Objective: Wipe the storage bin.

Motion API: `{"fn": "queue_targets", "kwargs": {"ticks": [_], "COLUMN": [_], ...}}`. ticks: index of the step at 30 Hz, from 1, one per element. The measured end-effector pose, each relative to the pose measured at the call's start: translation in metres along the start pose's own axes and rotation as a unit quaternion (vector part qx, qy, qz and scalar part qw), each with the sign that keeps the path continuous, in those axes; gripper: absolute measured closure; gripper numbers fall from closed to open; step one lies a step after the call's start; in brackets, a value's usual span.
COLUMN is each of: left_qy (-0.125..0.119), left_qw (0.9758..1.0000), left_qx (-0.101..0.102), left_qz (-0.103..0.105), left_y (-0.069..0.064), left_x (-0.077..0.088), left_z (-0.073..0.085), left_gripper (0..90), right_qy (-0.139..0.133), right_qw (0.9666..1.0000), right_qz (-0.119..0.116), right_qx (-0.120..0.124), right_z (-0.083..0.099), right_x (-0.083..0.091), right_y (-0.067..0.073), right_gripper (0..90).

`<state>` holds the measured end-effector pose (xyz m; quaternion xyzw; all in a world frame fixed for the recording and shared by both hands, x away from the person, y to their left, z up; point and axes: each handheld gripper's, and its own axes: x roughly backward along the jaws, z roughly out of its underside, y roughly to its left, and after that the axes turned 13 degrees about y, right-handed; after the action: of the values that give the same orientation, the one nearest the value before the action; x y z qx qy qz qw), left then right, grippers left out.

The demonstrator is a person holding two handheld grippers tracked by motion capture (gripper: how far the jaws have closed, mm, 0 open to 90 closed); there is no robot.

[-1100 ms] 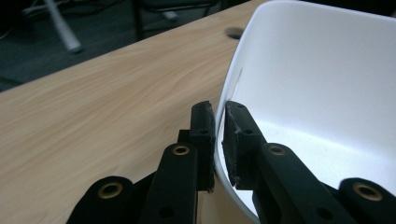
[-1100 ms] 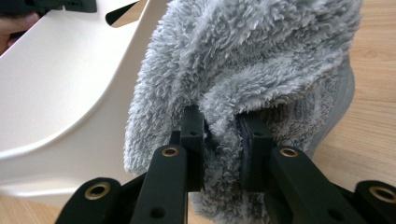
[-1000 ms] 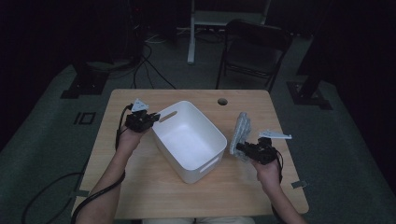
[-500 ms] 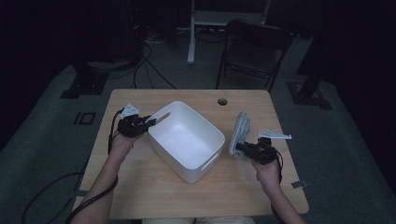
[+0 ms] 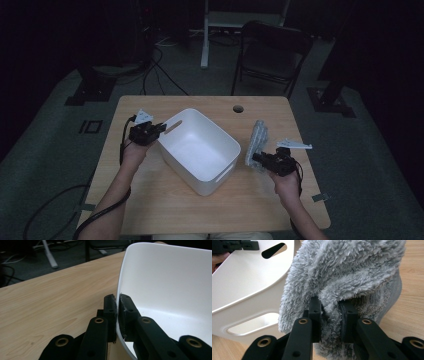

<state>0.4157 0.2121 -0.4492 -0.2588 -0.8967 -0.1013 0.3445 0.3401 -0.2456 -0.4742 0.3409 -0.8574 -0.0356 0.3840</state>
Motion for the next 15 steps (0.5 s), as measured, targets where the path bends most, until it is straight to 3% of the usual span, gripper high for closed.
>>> {"fn": "queue_targets", "kwargs": {"ticks": [6, 9, 11, 15], "left_qy": [0.01, 0.011, 0.012, -0.005], "left_qw": [0.9979, 0.9961, 0.9958, 0.9972], "left_qx": [0.045, 0.067, 0.071, 0.059], "left_qz": [-0.046, -0.057, -0.057, -0.047], "left_y": [-0.011, -0.016, -0.019, -0.019], "left_x": [0.004, 0.007, 0.008, 0.011], "left_z": [0.001, 0.004, 0.005, 0.011], "left_gripper": [85.6, 85.8, 85.8, 84.0], "right_qy": [0.0, -0.001, -0.002, -0.004], "right_qw": [1.0, 1.0, 1.0, 1.0], "right_qz": [0.002, 0.001, 0.001, 0.0], "right_qx": [0.0, 0.001, 0.001, 0.003], "right_z": [0.0, 0.0, -0.001, -0.004], "right_x": [0.0, 0.0, 0.001, 0.001], "right_y": [0.0, 0.0, 0.001, 0.002], "right_gripper": [75.3, 75.3, 75.3, 75.3]}}
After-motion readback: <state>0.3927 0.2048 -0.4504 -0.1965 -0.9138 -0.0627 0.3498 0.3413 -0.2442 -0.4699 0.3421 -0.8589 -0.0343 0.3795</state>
